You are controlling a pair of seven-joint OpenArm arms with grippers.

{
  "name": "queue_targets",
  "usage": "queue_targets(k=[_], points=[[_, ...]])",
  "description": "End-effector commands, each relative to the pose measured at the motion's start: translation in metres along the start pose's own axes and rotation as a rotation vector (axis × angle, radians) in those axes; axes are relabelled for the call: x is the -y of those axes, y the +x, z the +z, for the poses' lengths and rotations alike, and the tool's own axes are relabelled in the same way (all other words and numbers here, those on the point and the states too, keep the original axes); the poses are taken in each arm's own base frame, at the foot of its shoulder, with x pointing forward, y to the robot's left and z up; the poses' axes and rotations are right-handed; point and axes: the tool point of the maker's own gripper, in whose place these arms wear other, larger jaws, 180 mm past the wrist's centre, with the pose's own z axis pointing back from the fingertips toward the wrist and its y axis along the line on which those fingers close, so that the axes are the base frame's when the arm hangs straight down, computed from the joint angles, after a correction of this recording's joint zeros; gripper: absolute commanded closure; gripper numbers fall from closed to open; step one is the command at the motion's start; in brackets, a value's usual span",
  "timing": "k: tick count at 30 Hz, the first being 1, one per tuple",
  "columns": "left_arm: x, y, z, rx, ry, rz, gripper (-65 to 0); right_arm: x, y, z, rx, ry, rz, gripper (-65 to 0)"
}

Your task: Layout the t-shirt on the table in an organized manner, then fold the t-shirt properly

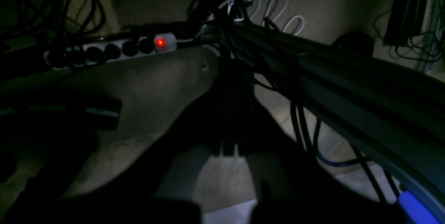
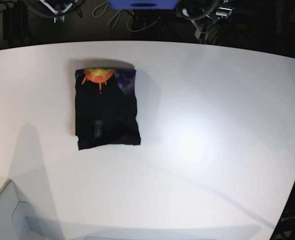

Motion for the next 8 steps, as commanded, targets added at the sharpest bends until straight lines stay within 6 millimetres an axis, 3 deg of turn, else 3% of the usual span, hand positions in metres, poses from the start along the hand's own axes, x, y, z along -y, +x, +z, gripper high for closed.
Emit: queue_targets(k=[1,8], points=[[-0.001,0.001,0.001,0.008,-0.006,-0.003,-0.2,0.008,0.0,0.0,0.016,-0.021,0.009,0.0],[-0.002,-0.007,0.002,-0.004,0.002,-0.002,-0.2,-0.004,0.002,0.002,0.022,0.006,0.024,0.0]])
